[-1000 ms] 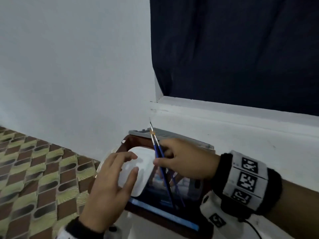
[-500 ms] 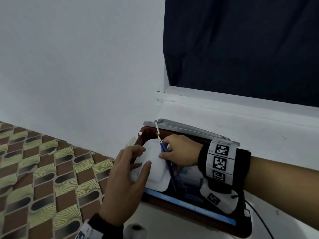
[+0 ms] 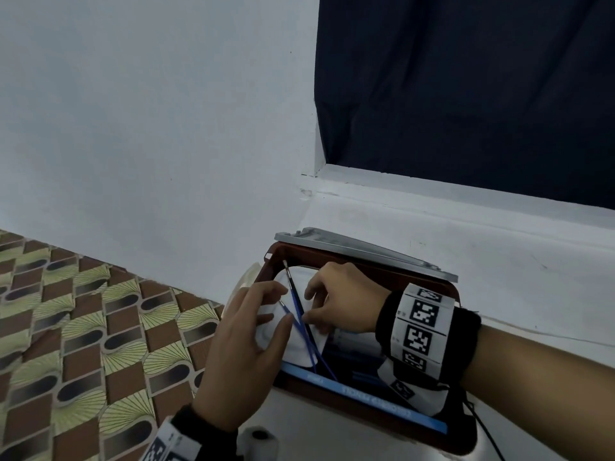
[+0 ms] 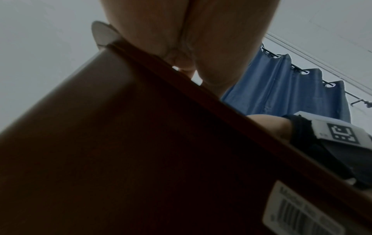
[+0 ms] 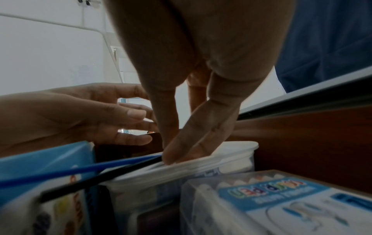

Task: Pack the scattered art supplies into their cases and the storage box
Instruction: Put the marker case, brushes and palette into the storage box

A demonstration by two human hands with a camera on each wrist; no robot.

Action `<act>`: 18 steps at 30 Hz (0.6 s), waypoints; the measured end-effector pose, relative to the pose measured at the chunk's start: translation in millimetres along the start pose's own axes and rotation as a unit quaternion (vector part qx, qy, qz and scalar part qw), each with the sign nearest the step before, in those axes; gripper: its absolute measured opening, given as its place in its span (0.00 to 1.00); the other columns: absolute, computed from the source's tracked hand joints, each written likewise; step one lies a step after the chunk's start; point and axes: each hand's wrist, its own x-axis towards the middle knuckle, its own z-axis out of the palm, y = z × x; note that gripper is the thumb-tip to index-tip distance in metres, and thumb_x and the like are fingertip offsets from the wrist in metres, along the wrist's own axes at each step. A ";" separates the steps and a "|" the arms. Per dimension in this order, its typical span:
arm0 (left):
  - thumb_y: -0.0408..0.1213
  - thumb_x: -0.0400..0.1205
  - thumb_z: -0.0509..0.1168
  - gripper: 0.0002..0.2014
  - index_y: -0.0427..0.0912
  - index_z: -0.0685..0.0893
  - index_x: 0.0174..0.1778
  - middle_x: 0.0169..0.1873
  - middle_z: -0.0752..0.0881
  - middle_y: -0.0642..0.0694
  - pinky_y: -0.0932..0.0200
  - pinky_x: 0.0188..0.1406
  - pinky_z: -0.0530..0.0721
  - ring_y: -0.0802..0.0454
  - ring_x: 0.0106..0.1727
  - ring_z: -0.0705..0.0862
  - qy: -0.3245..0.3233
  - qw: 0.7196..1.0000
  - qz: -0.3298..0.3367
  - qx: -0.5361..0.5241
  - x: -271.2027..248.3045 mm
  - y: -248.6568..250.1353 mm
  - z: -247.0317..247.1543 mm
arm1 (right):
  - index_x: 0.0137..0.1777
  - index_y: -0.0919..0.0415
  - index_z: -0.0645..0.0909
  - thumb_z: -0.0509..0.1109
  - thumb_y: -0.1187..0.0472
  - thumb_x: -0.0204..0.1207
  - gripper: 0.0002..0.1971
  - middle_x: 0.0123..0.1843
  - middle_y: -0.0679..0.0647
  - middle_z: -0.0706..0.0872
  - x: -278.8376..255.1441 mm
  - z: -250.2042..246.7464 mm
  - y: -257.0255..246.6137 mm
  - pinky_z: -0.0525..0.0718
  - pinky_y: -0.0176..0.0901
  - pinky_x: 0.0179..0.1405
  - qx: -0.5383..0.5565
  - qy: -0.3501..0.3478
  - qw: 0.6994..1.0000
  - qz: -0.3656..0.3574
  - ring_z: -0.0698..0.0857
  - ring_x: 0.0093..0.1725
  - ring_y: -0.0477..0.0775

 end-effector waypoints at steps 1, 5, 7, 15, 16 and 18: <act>0.51 0.81 0.62 0.13 0.57 0.76 0.61 0.57 0.78 0.66 0.56 0.59 0.85 0.65 0.62 0.78 -0.002 1.000 -0.001 -0.002 0.1 0.9 -0.4 | 0.58 0.64 0.82 0.77 0.56 0.75 0.16 0.42 0.56 0.91 -1.9 -0.8 -1.7 0.91 0.44 0.41 0.010 0.004 1.000 -0.002 0.90 0.33 0.49; 0.56 0.82 0.61 0.13 0.58 0.78 0.59 0.55 0.81 0.65 0.54 0.58 0.86 0.60 0.61 0.81 0.002 0.999 -0.001 -0.042 0.0 11.9 -0.9 | 0.55 0.56 0.84 0.72 0.52 0.78 0.10 0.46 0.49 0.88 -19.0 -12.6 -7.5 0.87 0.45 0.48 -0.007 0.076 0.996 -0.039 0.86 0.41 0.46; 0.54 0.81 0.60 0.11 0.59 0.79 0.57 0.54 0.82 0.64 0.53 0.56 0.86 0.59 0.60 0.82 0.002 0.999 0.010 -0.052 -1.0 22.2 0.7 | 0.50 0.53 0.85 0.70 0.52 0.78 0.07 0.42 0.46 0.88 -37.3 -23.0 -7.5 0.87 0.45 0.46 0.007 0.117 0.991 -0.058 0.86 0.39 0.44; 0.50 0.84 0.63 0.07 0.55 0.81 0.55 0.48 0.84 0.59 0.66 0.48 0.82 0.55 0.53 0.85 -0.049 0.989 0.104 -0.090 -7.0 96.6 38.3 | 0.41 0.51 0.86 0.72 0.58 0.79 0.05 0.35 0.47 0.88 -137.0 -64.3 49.6 0.87 0.42 0.38 0.124 0.274 0.953 -0.044 0.88 0.35 0.47; 0.48 0.84 0.64 0.06 0.56 0.81 0.55 0.47 0.84 0.59 0.67 0.46 0.81 0.54 0.51 0.85 -0.055 0.988 0.113 -0.094 -9.5 108.8 47.1 | 0.41 0.51 0.86 0.72 0.59 0.78 0.05 0.35 0.47 0.88 -149.5 -66.0 62.8 0.87 0.43 0.37 0.130 0.290 0.948 -0.037 0.88 0.35 0.48; 0.47 0.84 0.64 0.05 0.56 0.81 0.55 0.42 0.83 0.56 0.65 0.44 0.81 0.52 0.47 0.85 -0.079 0.982 0.130 -0.111 -14.7 131.9 67.1 | 0.40 0.53 0.85 0.72 0.61 0.78 0.06 0.35 0.49 0.88 -174.8 -67.0 91.1 0.88 0.45 0.35 0.152 0.319 0.935 -0.018 0.89 0.33 0.49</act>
